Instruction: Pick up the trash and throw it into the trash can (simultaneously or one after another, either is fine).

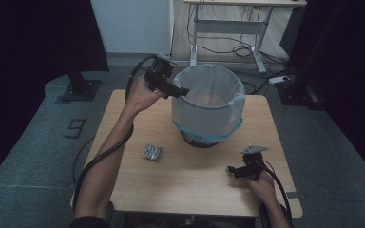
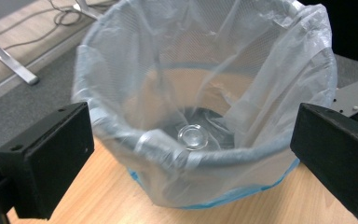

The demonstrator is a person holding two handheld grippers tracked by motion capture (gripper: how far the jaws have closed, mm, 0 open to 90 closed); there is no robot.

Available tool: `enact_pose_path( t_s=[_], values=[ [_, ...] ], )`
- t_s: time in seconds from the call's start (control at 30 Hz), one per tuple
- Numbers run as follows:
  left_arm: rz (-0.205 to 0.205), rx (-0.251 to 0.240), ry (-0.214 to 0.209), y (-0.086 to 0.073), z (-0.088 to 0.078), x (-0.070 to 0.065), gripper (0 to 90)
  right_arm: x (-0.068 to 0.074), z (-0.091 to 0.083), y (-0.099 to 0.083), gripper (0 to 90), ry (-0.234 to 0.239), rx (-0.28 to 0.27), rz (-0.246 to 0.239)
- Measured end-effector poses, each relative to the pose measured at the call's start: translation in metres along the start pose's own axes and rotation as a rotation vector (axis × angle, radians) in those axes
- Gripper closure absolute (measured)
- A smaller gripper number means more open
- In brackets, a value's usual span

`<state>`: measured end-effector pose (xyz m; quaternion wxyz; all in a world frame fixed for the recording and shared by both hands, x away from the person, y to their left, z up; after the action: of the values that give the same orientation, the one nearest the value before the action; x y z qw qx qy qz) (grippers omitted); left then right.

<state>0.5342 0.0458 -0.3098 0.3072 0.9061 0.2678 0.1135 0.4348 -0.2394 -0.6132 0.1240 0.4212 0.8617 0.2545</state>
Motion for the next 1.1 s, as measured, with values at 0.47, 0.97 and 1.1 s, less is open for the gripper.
enact_pose_path(
  t_s=[0.47, 0.97, 1.1],
  values=[
    [-0.055, -0.011, 0.028, -0.042, -0.011, 0.014, 0.0, 0.0, 0.0, 0.0, 0.0, 0.0, 0.0, 0.001],
    [-0.095, -0.024, 0.016, -0.093, -0.002, 0.022, 0.0, 0.0, 0.0, 0.0, 0.0, 0.0, 0.0, -0.001],
    [-0.1, -0.017, 0.018, -0.104, 0.003, 0.022, 0.0, 0.0, 0.0, 0.0, 0.0, 0.0, 0.0, -0.002]
  ],
)
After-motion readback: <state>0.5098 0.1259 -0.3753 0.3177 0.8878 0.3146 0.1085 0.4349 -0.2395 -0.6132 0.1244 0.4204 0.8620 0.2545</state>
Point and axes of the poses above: each handheld gripper's, and its own axes: z roughly forward along the jaws, y roughly out of its top, x roughly to its left, the point moved 8 cm from there along z, roughly forward along the jaws, and after that the axes turned 13 degrees about x, right-handed, at the moved point
